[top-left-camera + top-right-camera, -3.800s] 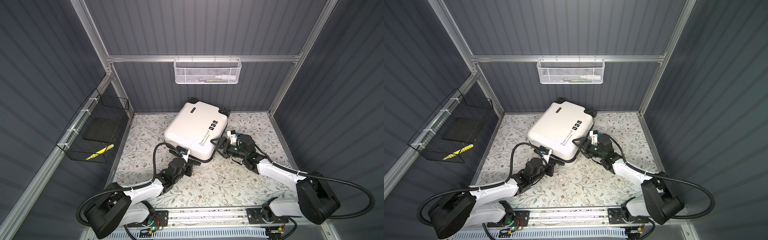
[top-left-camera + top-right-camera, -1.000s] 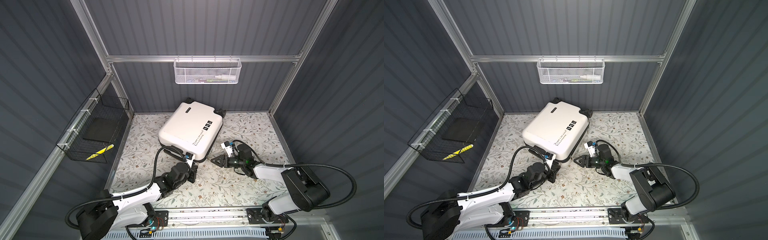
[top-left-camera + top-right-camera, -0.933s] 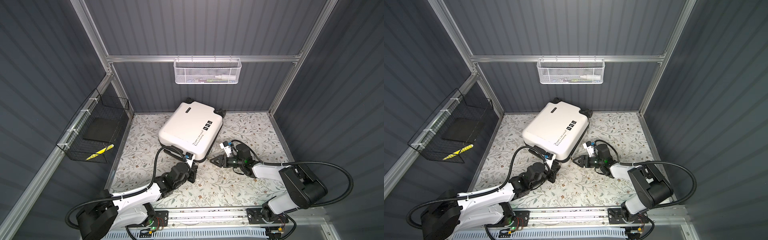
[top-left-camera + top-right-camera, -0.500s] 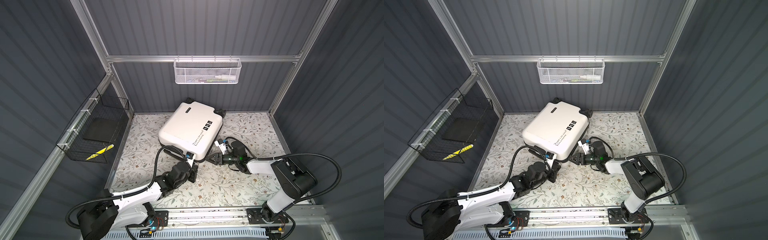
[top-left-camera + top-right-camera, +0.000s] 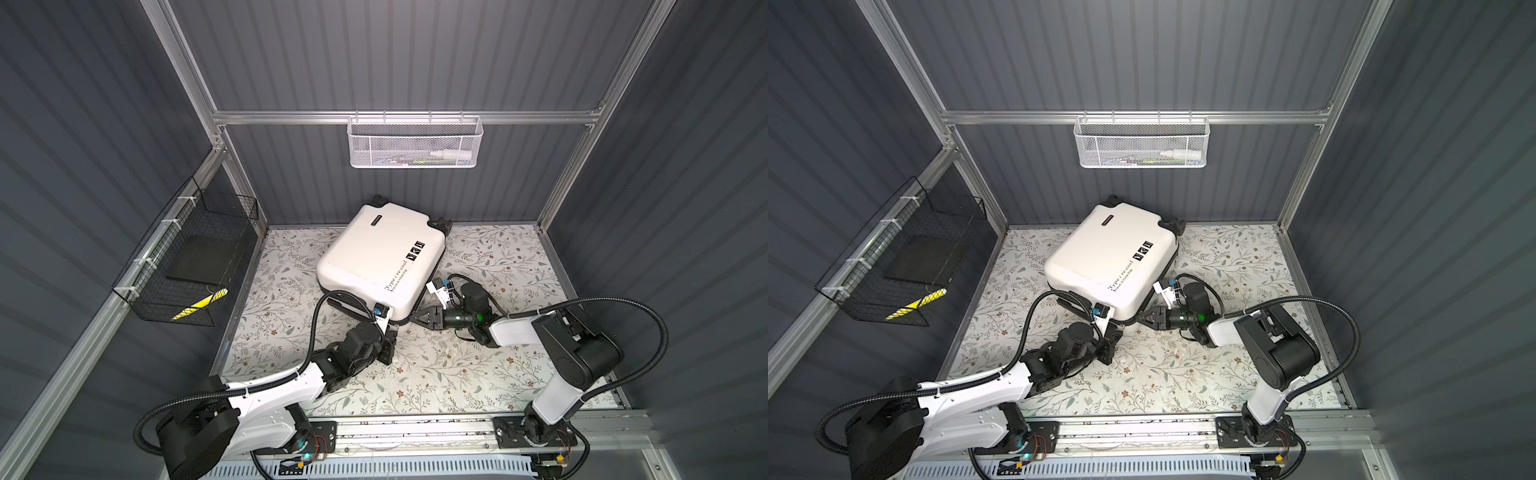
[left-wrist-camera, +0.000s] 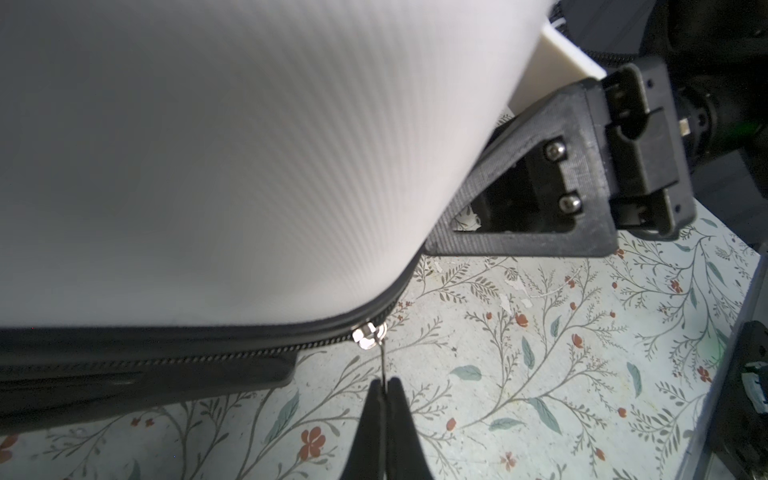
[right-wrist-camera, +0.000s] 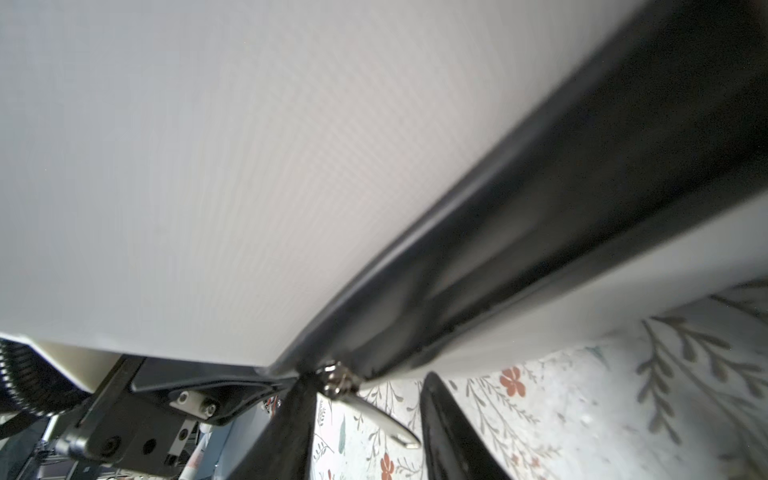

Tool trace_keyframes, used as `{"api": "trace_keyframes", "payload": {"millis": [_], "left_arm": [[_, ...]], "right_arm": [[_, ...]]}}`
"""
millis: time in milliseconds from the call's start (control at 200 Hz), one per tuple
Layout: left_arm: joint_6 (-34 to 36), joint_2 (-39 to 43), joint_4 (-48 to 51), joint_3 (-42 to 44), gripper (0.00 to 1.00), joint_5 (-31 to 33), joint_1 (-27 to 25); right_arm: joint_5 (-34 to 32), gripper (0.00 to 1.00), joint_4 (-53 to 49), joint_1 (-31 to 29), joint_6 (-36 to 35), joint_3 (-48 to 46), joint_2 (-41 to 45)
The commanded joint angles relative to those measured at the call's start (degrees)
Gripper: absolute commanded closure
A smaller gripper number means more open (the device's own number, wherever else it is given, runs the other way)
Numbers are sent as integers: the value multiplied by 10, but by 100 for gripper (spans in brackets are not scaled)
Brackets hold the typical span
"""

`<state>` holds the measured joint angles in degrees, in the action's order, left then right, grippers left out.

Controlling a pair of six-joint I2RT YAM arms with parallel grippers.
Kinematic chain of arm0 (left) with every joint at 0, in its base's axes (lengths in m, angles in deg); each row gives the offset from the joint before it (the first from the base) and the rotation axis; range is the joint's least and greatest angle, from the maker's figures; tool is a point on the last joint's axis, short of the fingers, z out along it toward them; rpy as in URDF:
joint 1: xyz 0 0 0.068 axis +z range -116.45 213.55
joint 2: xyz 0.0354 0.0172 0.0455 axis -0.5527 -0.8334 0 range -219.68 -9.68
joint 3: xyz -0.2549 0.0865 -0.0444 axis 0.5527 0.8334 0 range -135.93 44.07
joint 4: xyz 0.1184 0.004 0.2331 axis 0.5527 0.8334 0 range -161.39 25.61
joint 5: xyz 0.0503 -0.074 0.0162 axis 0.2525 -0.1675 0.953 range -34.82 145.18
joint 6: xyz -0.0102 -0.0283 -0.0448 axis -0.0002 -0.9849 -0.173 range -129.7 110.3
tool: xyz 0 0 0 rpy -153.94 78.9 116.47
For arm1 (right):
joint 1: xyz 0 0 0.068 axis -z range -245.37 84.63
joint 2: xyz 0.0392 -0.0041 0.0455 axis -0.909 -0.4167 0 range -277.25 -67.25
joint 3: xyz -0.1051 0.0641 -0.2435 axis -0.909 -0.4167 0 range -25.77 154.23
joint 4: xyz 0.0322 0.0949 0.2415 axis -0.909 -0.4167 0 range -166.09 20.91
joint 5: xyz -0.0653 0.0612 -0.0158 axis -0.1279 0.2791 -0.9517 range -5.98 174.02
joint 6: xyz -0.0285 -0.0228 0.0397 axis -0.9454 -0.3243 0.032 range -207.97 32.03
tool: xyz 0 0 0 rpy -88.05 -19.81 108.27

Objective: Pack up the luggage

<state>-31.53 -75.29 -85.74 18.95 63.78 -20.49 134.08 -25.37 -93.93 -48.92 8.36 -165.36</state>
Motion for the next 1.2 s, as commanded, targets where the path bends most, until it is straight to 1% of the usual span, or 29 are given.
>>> {"api": "trace_keyframes", "payload": {"millis": [0,75,185,265,370,640,780,885,1066,1196], "left_arm": [[9,-2,-22,-22,100,-30,-11],[8,0,-22,-21,100,-28,-10],[7,2,-23,-19,100,-28,-9],[6,3,-24,-17,100,-26,-10],[7,4,-24,-17,100,-27,-10],[10,9,-22,-16,100,-24,-10],[12,7,-23,-18,100,-27,-10],[13,-1,-24,-23,100,-31,-10],[15,-3,-26,-26,100,-34,-10],[16,-7,-24,-27,100,-35,-10]], "right_arm": [[-2,68,21,-2,6,-9,-9],[-3,73,21,-3,7,-12,-7],[-6,84,23,-3,8,-20,-2],[-8,88,25,-3,9,-28,2],[-10,100,32,-2,12,-38,6],[-13,100,42,-4,24,-54,12],[-11,100,74,-9,46,-66,12],[-18,100,89,-31,58,-72,11],[-40,100,105,-84,66,-76,0],[-42,100,138,-102,79,-85,-18]]}}
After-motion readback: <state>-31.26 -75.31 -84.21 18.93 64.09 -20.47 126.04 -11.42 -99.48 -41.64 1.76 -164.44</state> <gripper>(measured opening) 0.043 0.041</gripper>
